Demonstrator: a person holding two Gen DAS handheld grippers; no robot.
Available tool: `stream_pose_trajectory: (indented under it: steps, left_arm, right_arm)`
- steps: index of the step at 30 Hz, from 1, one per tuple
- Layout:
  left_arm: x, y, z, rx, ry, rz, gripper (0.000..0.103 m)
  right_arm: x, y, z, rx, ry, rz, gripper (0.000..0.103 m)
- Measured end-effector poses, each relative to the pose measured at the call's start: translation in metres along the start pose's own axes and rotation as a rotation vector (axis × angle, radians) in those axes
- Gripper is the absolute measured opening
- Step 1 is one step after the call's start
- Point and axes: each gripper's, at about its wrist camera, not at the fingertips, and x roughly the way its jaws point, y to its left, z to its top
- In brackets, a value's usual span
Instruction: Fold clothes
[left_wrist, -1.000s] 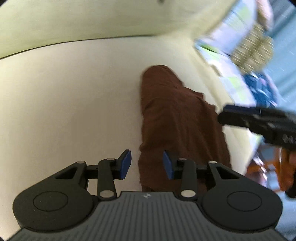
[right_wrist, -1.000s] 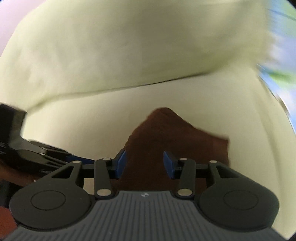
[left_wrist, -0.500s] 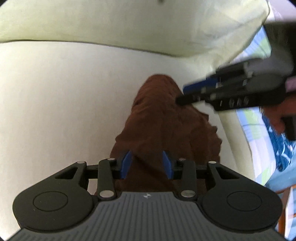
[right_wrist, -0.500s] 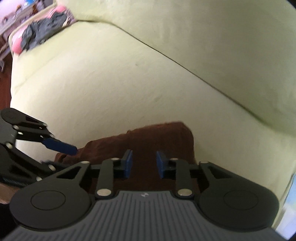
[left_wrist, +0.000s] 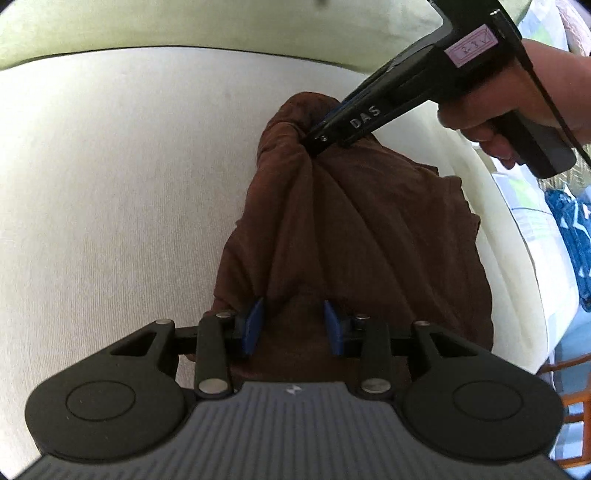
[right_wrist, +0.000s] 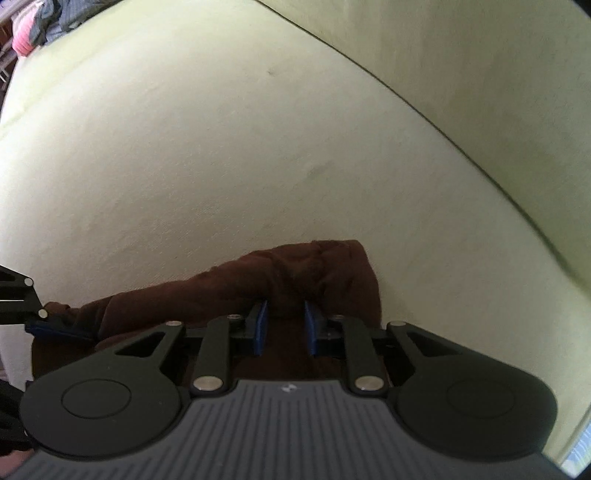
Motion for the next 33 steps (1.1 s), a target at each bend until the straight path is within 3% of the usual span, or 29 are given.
stream_pose_trajectory:
  steps: [5,7,11,13,14,15,20,22,23,28,31,33]
  left_arm:
    - [-0.028,0.009,0.02,-0.11,-0.111,-0.011,0.043]
    - [-0.027,0.012,0.044,-0.101,-0.151,-0.042,0.043]
    - [0.001,0.017,0.09,-0.026,-0.137,-0.146,0.046]
    - [0.021,0.025,0.12,0.036,-0.088,-0.22,0.05]
    - [0.026,0.026,0.128,0.058,-0.059,-0.239,0.058]
    - [0.04,0.032,0.146,0.098,0.009,-0.27,0.059]
    - [0.061,0.049,0.192,0.224,0.174,-0.33,0.059]
    - [0.076,0.054,0.21,0.295,0.253,-0.383,0.059]
    - [0.084,0.056,0.217,0.318,0.297,-0.417,0.059]
    - [0.11,0.053,0.238,0.425,0.454,-0.541,0.057]
    - [0.123,0.045,0.243,0.484,0.529,-0.577,0.057]
    - [0.135,0.037,0.245,0.532,0.558,-0.589,0.057]
  right_arm:
    - [-0.043,-0.013,-0.007,0.03,-0.061,0.016,0.018]
    - [-0.064,-0.024,-0.018,0.099,-0.104,0.01,0.019]
    - [-0.09,-0.03,-0.053,0.229,-0.155,-0.006,0.022]
    - [-0.107,-0.024,-0.086,0.363,-0.191,0.002,0.024]
    - [-0.114,-0.019,-0.1,0.426,-0.206,0.01,0.028]
    - [-0.115,-0.014,-0.111,0.485,-0.219,0.018,0.03]
    - [-0.12,0.035,-0.172,0.861,-0.285,0.115,0.034]
    - [-0.118,0.059,-0.187,0.995,-0.303,0.153,0.036]
    - [-0.112,0.081,-0.199,1.128,-0.324,0.187,0.038]
    - [-0.07,0.158,-0.217,1.598,-0.453,0.239,0.043]
    - [-0.027,0.213,-0.212,1.917,-0.601,0.28,0.049]
    - [-0.004,0.241,-0.202,2.031,-0.682,0.268,0.051]
